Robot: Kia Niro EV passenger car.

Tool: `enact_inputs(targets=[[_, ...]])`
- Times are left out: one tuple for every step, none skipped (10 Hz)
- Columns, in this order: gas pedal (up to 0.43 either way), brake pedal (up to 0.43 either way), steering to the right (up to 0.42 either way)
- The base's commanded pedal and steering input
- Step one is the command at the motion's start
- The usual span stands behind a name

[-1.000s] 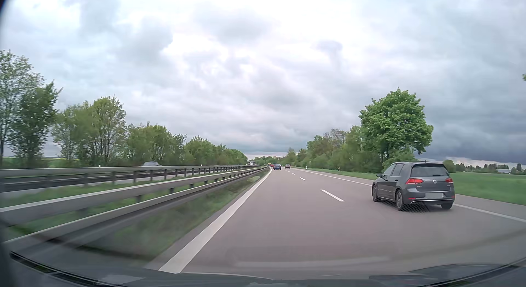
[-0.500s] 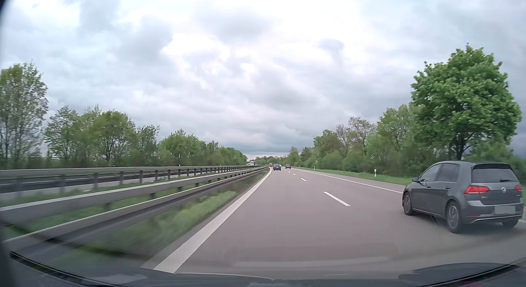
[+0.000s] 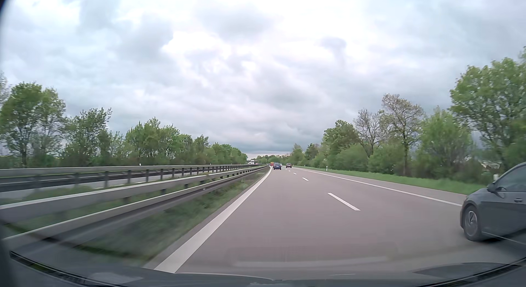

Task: Follow the waypoints while adhering to traffic rules and regulations

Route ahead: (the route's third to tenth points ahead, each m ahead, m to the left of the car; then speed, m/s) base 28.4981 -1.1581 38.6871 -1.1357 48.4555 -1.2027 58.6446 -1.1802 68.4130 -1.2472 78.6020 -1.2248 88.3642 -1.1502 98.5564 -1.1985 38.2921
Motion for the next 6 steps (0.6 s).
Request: enact_inputs(targets=[[0.138,0.012,-0.001],[0.130,0.012,-0.002],[0.130,0.012,-0.002],[0.118,0.012,-0.002],[0.098,0.012,-0.001],[0.087,0.012,-0.002]])
